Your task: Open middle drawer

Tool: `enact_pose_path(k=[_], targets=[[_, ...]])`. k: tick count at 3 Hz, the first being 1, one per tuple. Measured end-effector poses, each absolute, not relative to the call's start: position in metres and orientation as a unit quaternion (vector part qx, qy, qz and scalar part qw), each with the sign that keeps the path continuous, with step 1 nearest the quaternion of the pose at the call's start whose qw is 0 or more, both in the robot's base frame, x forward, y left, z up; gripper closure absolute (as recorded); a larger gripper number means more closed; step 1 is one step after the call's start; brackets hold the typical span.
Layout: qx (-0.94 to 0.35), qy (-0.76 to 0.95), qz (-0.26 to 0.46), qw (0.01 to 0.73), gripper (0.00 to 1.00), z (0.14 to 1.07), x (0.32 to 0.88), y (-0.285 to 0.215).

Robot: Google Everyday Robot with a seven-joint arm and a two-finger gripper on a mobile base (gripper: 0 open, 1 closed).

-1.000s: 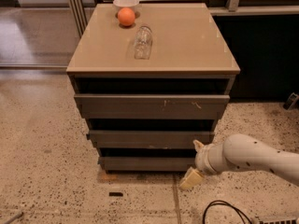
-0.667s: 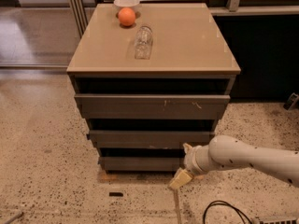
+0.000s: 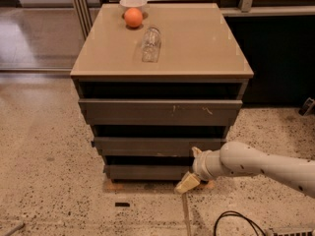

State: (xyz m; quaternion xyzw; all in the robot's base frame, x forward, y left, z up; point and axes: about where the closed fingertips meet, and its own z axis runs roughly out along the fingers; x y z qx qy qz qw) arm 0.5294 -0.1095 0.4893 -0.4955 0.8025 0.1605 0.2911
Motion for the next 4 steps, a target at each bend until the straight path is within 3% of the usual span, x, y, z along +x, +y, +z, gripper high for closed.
enact_pose_path(k=[1, 4], targets=[[-0.477, 0.799, 0.155, 0.330, 0.00, 0.469, 0.598, -0.099], [-0.479, 0.802, 0.124, 0.334, 0.00, 0.461, 0.643, -0.120]])
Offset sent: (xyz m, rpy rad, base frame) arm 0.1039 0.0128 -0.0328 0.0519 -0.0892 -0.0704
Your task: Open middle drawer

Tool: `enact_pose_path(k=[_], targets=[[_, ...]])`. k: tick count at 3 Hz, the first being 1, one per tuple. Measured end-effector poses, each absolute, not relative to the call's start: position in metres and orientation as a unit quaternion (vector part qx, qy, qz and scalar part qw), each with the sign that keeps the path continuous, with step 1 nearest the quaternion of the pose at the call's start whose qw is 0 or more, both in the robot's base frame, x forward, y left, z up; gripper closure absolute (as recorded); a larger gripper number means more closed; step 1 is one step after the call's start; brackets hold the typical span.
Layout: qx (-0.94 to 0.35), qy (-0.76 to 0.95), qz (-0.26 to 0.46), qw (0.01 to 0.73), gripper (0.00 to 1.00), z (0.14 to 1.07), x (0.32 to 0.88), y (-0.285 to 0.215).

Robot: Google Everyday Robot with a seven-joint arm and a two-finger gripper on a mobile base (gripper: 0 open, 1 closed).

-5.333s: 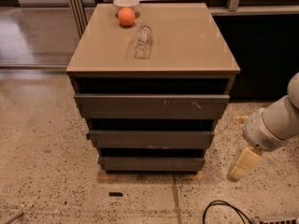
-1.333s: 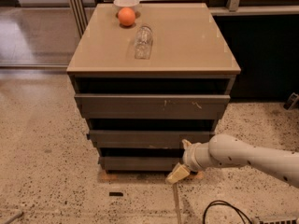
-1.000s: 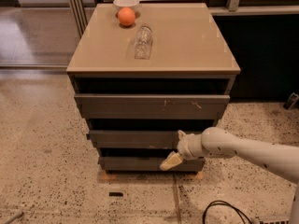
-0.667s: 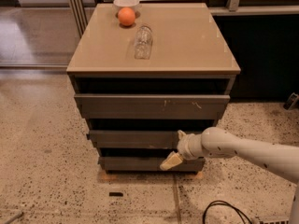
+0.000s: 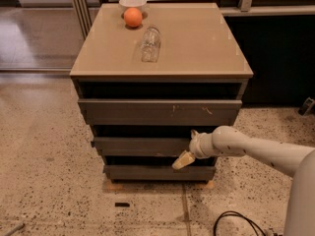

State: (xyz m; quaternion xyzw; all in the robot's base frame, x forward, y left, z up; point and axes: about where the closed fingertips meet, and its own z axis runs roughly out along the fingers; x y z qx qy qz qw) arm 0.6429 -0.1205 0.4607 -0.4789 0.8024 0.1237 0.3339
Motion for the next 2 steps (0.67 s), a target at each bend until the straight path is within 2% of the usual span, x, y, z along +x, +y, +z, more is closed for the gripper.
enact_pose_path(k=[1, 2], targets=[[-0.491, 0.801, 0.134, 0.314, 0.00, 0.448, 0.650, -0.116], [-0.497, 0.805, 0.174, 0.272, 0.00, 0.432, 0.623, -0.109]])
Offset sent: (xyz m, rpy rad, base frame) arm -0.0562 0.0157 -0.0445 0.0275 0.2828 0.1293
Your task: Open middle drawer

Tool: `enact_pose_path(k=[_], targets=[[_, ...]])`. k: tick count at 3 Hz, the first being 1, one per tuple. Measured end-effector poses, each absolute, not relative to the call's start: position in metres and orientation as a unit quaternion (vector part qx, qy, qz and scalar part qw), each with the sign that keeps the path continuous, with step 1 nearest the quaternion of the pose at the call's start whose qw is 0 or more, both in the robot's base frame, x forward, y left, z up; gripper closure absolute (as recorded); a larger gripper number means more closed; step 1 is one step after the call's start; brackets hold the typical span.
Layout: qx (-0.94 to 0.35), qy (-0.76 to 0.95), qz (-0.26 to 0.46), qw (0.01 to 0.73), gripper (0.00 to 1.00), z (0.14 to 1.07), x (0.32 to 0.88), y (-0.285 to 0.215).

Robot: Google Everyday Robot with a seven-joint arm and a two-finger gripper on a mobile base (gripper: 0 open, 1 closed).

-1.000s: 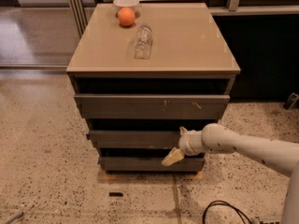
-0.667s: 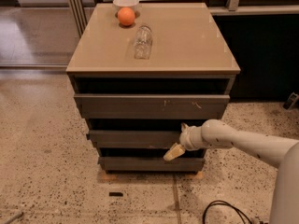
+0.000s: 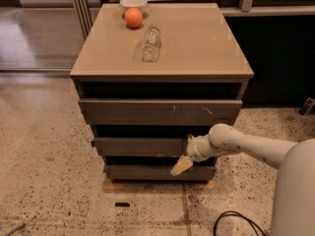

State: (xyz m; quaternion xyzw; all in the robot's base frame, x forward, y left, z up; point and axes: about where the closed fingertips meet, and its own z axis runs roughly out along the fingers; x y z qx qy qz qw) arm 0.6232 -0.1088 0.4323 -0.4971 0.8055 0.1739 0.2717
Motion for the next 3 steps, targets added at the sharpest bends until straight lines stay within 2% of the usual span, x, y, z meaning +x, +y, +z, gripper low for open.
enact_pose_path(k=[3], targets=[[-0.502, 0.801, 0.212, 0.249, 0.00, 0.430, 0.598, -0.109]])
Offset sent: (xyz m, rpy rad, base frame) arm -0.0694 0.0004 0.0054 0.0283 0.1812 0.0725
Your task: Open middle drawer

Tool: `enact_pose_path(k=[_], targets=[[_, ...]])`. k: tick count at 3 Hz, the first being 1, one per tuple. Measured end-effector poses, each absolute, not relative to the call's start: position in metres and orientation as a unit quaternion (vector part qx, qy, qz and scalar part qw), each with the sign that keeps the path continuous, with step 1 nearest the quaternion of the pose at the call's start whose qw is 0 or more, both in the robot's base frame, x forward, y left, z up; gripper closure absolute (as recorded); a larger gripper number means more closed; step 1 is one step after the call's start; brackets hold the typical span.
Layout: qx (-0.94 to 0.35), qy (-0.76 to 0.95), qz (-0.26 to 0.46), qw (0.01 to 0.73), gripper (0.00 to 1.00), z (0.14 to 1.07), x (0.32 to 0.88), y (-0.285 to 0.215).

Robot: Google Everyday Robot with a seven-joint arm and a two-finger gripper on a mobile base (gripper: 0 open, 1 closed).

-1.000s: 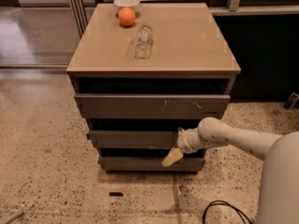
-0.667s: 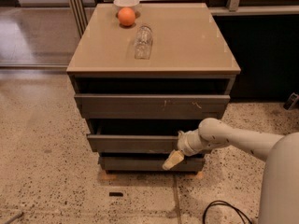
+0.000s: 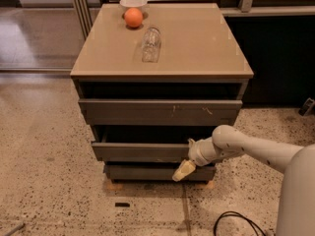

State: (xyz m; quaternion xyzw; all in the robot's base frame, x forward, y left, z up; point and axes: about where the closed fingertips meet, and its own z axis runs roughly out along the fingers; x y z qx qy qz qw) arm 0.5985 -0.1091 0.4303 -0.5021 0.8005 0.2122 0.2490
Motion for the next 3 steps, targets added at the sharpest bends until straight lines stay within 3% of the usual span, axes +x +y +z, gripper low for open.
enact_pose_path(k=[3], targets=[[-0.512, 0.790, 0.239, 0.238, 0.00, 0.435, 0.578, -0.109]])
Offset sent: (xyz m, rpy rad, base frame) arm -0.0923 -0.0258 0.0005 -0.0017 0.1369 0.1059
